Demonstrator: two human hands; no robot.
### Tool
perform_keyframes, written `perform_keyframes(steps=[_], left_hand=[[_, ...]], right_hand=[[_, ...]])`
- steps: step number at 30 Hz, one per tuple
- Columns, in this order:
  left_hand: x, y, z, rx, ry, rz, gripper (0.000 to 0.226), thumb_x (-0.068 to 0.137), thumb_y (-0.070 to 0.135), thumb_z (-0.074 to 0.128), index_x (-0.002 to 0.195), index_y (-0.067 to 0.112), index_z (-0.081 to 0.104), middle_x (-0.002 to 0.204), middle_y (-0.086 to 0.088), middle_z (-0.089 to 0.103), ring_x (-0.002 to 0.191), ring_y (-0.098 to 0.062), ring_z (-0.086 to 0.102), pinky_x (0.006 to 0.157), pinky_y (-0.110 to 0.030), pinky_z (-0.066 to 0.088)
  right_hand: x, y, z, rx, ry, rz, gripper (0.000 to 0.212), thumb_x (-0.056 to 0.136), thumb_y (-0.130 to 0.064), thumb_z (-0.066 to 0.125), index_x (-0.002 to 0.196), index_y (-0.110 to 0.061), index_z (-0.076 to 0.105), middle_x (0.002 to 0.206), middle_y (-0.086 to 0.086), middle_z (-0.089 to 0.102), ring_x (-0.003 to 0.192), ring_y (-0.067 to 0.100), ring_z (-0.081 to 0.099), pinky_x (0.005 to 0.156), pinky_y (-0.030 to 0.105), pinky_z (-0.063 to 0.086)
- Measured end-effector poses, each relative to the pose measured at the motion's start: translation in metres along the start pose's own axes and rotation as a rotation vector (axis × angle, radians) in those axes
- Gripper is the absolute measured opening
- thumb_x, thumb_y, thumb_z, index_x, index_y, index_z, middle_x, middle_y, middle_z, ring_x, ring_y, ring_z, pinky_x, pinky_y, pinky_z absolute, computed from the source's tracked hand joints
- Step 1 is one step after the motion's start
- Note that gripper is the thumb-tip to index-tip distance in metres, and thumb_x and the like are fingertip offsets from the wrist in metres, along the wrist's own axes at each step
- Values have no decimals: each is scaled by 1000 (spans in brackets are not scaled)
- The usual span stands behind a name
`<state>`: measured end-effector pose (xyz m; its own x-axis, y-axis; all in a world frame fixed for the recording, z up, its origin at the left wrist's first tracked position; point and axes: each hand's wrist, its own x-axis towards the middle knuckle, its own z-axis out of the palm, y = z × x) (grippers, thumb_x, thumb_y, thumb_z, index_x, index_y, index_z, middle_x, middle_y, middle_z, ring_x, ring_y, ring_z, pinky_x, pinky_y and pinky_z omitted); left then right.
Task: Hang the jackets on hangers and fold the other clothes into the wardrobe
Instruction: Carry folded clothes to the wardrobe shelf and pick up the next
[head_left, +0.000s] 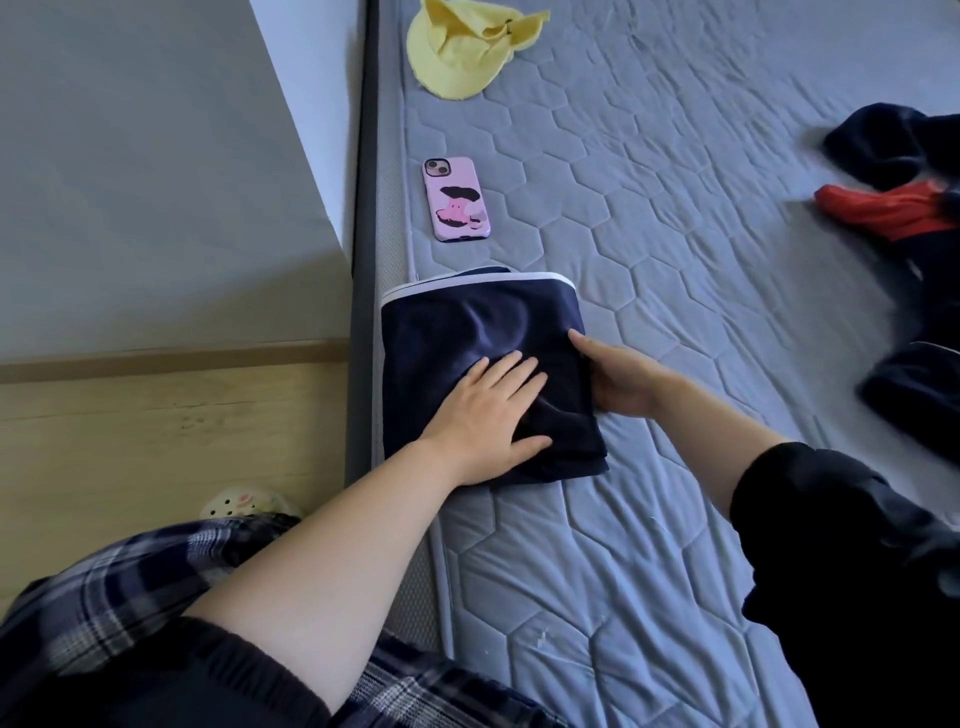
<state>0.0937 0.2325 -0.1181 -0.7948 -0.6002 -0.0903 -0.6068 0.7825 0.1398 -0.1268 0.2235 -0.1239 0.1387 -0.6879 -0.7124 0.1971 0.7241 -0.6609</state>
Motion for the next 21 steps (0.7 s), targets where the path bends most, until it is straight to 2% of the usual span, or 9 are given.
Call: perform_keyframes(steps=[2,5,7,9,11,13,15,18,21], left_hand=[[-1,3,1,36,100,122,79,80,66,35,137,13,49,144,-10,46,136,-27,38,113,-46,24],[-8,7,10,236,69,284,86,70,68,47,135,12,50,139,-10,50,130,-27,45,107,-47,35],[-11,7,12,312,39,297,79,75,53,56,140,10,45,142,-9,48,131,-27,45,105,-47,39],[-10,2,14,341,133,307,56,86,29,40,137,8,50,139,-9,52,125,-26,51,100,-45,44],[-8,-7,16,353,258,331,48,90,13,32,129,9,59,132,-7,59,118,-25,58,95,-43,48],[-7,-19,15,393,378,340,40,94,10,36,120,13,65,128,-4,62,114,-25,61,94,-44,48],[-9,-37,11,419,474,247,36,95,12,39,113,17,70,126,-1,64,114,-26,61,95,-47,45],[-17,-69,0,295,555,-145,39,84,9,40,106,15,71,128,-9,62,115,-35,58,93,-53,44],[-29,-76,-9,-151,569,-590,38,70,-4,45,97,6,70,109,-14,64,101,-38,57,84,-41,49]], right_hand=[[4,-3,6,44,-18,30,53,89,-49,55,127,-12,58,125,7,65,116,20,61,97,38,47],[12,-13,18,-57,49,93,60,78,-50,70,122,-10,61,116,8,69,111,21,63,100,38,46],[18,-17,23,-151,114,114,60,76,-45,75,122,-9,62,110,8,71,106,22,66,98,38,48],[20,-19,27,-146,159,135,52,80,-35,74,122,-7,63,108,10,71,100,23,66,94,38,51],[17,-18,31,-67,180,131,43,83,-28,70,119,-6,63,106,12,71,96,25,66,90,39,52],[13,-13,36,94,186,63,36,86,-23,67,117,-6,63,103,12,71,91,24,67,84,38,54],[9,-7,43,354,189,-77,31,89,-17,63,117,-4,63,102,13,70,89,24,68,83,38,55],[5,0,56,735,181,-201,16,91,-15,60,104,-7,66,104,11,71,97,25,66,95,42,49],[13,7,65,940,248,-173,28,88,-19,64,115,-15,65,115,6,69,107,25,63,98,42,47]])
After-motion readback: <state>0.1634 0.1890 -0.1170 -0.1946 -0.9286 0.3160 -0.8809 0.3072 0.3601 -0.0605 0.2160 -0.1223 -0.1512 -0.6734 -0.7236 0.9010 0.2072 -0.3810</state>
